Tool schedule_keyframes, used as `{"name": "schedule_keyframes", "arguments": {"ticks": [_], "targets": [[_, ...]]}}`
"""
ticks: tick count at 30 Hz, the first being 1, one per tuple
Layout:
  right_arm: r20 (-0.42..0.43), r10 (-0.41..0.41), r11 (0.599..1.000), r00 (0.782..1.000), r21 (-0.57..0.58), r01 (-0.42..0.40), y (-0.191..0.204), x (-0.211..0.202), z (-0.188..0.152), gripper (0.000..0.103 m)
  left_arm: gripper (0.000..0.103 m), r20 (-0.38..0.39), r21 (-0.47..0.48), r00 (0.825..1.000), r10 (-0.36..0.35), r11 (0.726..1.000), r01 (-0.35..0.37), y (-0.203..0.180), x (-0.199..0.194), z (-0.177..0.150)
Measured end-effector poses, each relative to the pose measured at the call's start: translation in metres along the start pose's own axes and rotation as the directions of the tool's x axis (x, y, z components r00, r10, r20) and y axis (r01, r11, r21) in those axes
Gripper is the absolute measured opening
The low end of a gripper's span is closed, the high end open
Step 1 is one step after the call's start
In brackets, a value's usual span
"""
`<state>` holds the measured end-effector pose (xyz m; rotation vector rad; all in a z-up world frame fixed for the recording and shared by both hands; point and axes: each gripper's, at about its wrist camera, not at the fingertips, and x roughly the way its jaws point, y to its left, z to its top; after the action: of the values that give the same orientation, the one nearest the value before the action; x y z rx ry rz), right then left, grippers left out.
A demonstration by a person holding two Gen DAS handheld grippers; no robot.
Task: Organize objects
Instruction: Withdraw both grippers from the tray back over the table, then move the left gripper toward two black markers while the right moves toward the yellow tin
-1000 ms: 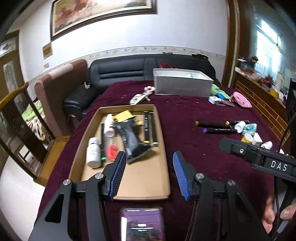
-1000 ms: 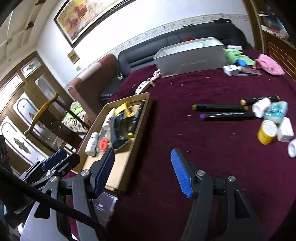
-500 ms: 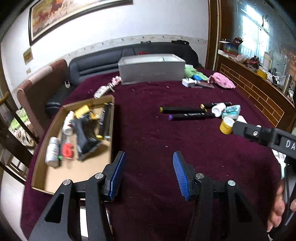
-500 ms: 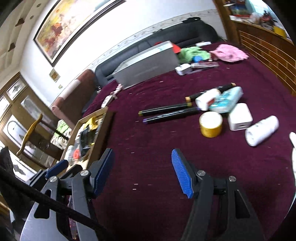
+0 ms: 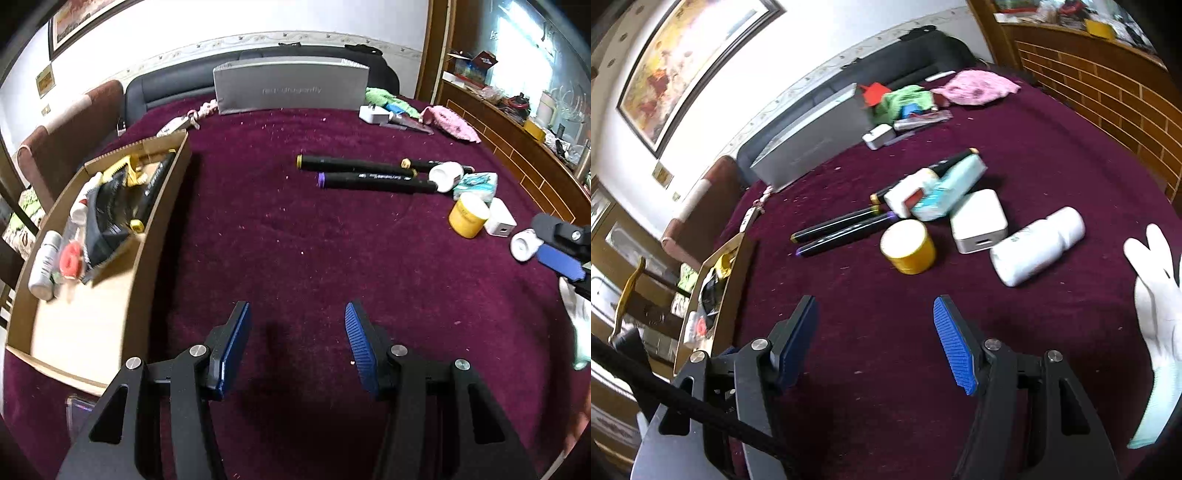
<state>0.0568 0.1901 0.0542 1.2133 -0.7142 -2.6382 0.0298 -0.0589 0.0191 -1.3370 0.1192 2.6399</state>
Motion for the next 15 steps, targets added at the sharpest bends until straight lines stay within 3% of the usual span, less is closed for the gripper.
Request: {"name": "schedule_keyframes", "arguments": {"ticks": [3, 9, 15], "targets": [[0.002, -0.013, 1.000, 1.000, 0.018, 0.013, -0.007, -0.001, 0.007, 0.064, 0.046, -0.027, -0.031, 1.000, -0.010, 0.999, 0.009, 0.004, 0.014, -0.005], [0.011, -0.017, 1.000, 1.000, 0.006, 0.017, -0.002, 0.004, 0.031, 0.064, 0.059, 0.030, -0.015, 1.000, 0.004, 1.000, -0.003, 0.001, 0.012, -0.012], [0.022, -0.015, 1.000, 1.000, 0.005, 0.015, 0.006, 0.024, 0.055, 0.064, 0.072, 0.029, -0.020, 0.998, -0.056, 0.998, 0.057, 0.004, 0.014, -0.010]]}}
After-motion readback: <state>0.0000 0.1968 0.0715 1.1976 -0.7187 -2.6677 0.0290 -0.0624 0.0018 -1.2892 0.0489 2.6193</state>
